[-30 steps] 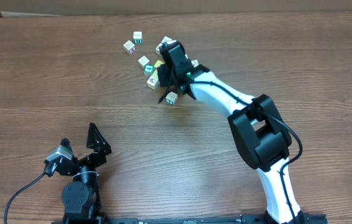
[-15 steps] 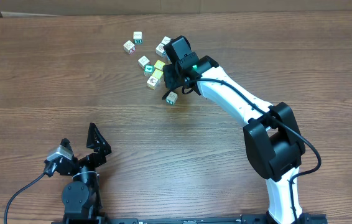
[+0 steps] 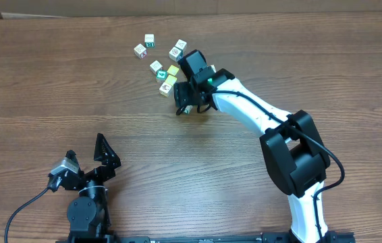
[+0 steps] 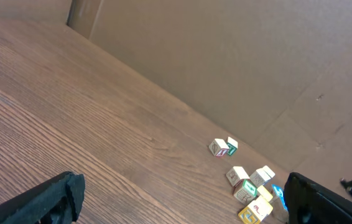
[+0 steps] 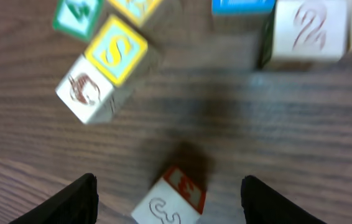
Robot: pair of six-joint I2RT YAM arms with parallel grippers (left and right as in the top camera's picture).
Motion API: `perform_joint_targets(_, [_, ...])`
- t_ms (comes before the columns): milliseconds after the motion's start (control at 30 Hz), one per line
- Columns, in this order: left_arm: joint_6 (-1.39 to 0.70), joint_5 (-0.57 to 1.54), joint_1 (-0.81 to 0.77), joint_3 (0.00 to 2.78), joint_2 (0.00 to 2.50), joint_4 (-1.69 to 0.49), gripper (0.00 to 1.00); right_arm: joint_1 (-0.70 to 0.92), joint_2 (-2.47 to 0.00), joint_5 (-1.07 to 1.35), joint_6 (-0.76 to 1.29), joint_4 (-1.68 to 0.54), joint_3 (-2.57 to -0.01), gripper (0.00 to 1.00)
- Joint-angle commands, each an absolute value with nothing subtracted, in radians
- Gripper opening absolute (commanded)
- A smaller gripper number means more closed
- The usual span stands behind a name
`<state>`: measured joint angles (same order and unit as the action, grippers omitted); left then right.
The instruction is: Form a circle
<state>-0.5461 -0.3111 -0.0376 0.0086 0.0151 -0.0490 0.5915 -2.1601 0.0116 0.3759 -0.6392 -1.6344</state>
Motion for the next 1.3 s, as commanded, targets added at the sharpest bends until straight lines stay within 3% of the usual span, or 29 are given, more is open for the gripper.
perform_joint_targets(0, [-0.534,-0.322,-0.038,0.005,0.005,-0.049,0.99,0.598,-2.155,0.017,0.398,-0.632,-1.620,0.66])
perform_joint_targets(533, [-0.534,-0.322,-0.038,0.005,0.005,-0.049,0.99,0.606,-2.155,0.017,0.472,-0.566,-1.548,0.62])
perform_joint_targets(900, [-0.534,-0.322,-0.038,0.005,0.005,-0.049,0.99,0.614,-2.155,0.021,0.480,-0.577,-1.547,0.48])
perform_joint_targets(1000, [-0.534,-0.322,-0.038,0.005,0.005,-0.049,0.99,0.622,-2.155,0.021,0.499,-0.582,-1.547,0.39])
perform_joint_targets(1267, [-0.534,-0.322,-0.038,0.005,0.005,-0.049,1.00,0.635,-2.155,0.021,0.554,-0.597,-1.547,0.39])
